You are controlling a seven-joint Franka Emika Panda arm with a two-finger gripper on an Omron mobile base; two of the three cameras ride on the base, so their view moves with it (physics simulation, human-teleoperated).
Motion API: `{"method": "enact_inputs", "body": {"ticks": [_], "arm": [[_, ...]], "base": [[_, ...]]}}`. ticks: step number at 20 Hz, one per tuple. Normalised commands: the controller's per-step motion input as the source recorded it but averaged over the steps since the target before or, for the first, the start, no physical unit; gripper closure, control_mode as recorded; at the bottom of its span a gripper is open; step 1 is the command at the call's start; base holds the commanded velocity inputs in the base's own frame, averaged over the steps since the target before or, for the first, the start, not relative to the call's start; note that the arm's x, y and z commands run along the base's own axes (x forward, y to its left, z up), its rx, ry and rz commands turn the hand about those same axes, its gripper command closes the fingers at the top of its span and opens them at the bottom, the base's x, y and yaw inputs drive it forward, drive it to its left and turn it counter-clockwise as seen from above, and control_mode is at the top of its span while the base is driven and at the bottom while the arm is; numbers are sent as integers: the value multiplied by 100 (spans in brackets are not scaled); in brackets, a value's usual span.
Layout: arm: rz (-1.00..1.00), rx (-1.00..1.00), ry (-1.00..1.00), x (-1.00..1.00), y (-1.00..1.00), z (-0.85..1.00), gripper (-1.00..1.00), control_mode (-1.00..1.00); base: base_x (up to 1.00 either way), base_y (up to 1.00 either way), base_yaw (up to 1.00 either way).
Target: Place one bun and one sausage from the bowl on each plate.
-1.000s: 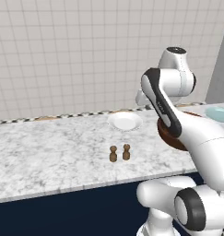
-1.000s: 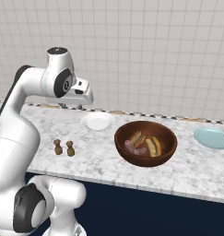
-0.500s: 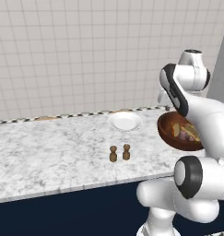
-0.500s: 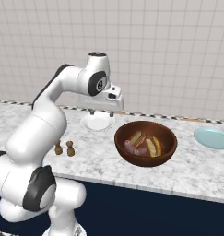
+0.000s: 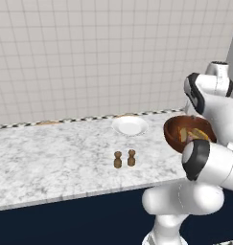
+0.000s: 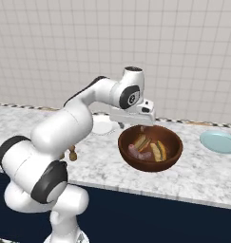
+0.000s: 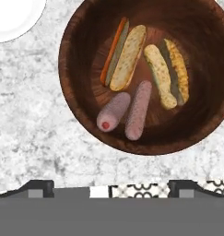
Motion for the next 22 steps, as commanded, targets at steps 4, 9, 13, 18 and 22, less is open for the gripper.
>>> {"method": "enact_inputs", "body": {"ticks": [4, 9, 13, 18, 22], "arm": [[0, 0, 0, 17, -58, -46, -100, -100], [5, 0, -2, 34, -48, -47, -100, -100], [8, 0, -1, 36, -28, -62, -100, -100], [8, 0, 0, 37, -22, -45, -100, -100], [7, 0, 0, 49, -11, -12, -100, -100]], "base": [[0, 0, 0], [0, 0, 0], [0, 0, 0], [0, 0, 0], [0, 0, 0]]}}
